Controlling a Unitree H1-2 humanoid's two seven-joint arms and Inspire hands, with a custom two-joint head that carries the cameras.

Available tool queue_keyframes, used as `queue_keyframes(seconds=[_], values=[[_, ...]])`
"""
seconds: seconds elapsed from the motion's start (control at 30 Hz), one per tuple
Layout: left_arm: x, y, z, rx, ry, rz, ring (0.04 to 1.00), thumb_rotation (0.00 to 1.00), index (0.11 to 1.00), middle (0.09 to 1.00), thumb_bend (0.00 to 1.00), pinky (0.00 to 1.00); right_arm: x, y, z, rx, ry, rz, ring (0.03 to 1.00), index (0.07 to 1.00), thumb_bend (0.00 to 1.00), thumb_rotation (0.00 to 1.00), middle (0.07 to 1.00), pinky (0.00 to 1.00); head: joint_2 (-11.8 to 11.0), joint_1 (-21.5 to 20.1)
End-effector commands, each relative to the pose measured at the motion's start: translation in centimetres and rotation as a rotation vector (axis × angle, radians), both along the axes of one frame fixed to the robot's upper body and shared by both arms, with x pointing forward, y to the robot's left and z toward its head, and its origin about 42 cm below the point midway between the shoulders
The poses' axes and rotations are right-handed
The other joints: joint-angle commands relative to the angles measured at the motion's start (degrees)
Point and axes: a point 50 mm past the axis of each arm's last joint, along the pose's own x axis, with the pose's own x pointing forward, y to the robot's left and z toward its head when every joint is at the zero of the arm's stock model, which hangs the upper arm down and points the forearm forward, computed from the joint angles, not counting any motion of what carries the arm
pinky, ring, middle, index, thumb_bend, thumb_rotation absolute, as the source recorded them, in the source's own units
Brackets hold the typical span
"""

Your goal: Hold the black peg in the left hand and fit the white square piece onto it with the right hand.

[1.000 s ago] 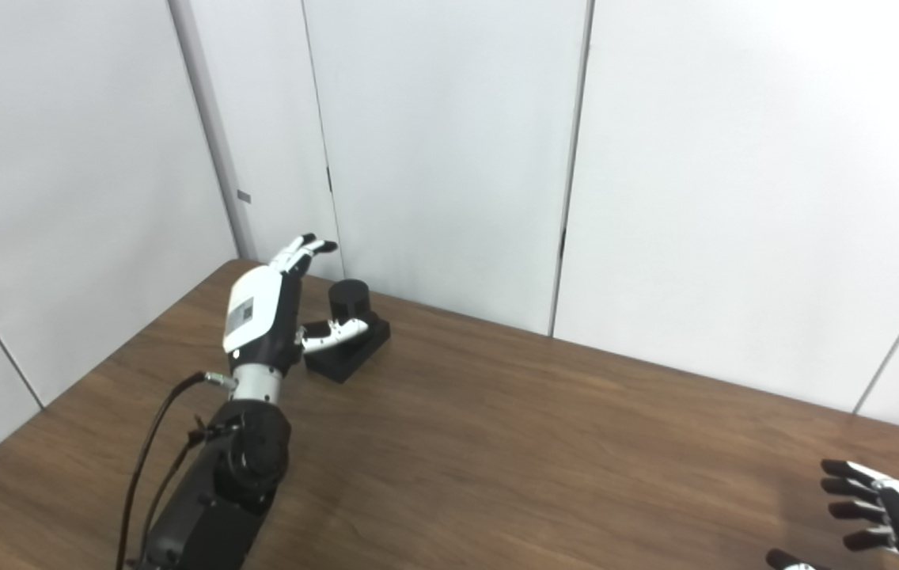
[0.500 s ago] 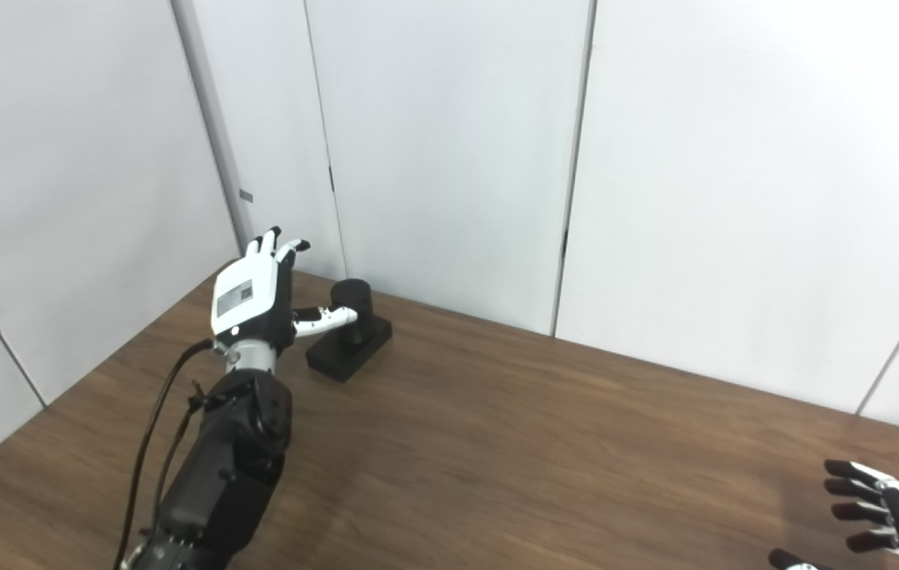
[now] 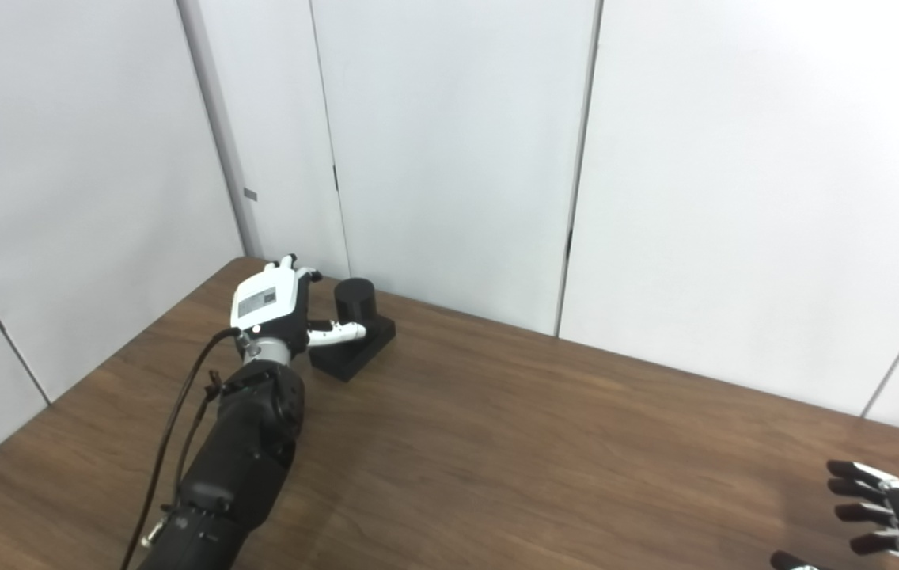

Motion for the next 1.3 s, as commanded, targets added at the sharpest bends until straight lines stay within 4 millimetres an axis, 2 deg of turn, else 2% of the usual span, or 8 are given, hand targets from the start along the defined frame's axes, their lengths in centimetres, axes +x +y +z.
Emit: queue_keyframes(seconds=[0.0,0.27,0.77,0.87,1.0,1.27], values=[[1.5,0.3,3.4,0.058,-0.066,0.012,1.000,0.61,0.829,1.000,1.00,0.90,0.2,0.1,2.1,-0.019,-0.076,0.013,0.646,0.726,0.67,0.00,0.711,0.50,0.1,0.0],[2.0,0.4,2.2,0.073,0.010,0.022,1.000,0.60,0.828,1.000,1.00,0.89,0.1,0.3,2.3,-0.025,-0.078,0.013,0.640,0.721,0.66,0.00,0.711,0.49,0.4,-0.2],[2.6,-0.1,-0.6,0.080,0.146,0.007,1.000,0.58,0.837,1.000,1.00,0.98,-0.4,0.7,3.0,-0.040,-0.076,0.005,0.622,0.714,0.67,0.00,0.706,0.49,1.2,-0.5],[2.7,-0.3,-0.9,0.087,0.169,0.005,1.000,0.58,0.852,1.000,1.00,0.98,-0.3,0.6,3.1,-0.036,-0.080,0.007,0.619,0.712,0.68,0.00,0.703,0.51,1.4,-0.6],[2.8,-0.2,-1.5,0.099,0.188,0.000,1.000,0.59,0.857,1.000,1.00,0.93,-0.5,0.6,3.2,-0.038,-0.076,0.006,0.625,0.716,0.67,0.00,0.708,0.51,1.5,-0.7],[2.8,0.2,-2.6,0.070,0.177,0.011,1.000,0.53,0.865,1.000,1.00,0.97,-0.7,0.8,3.4,-0.034,-0.082,0.011,0.617,0.712,0.66,0.00,0.705,0.48,1.9,-1.1]])
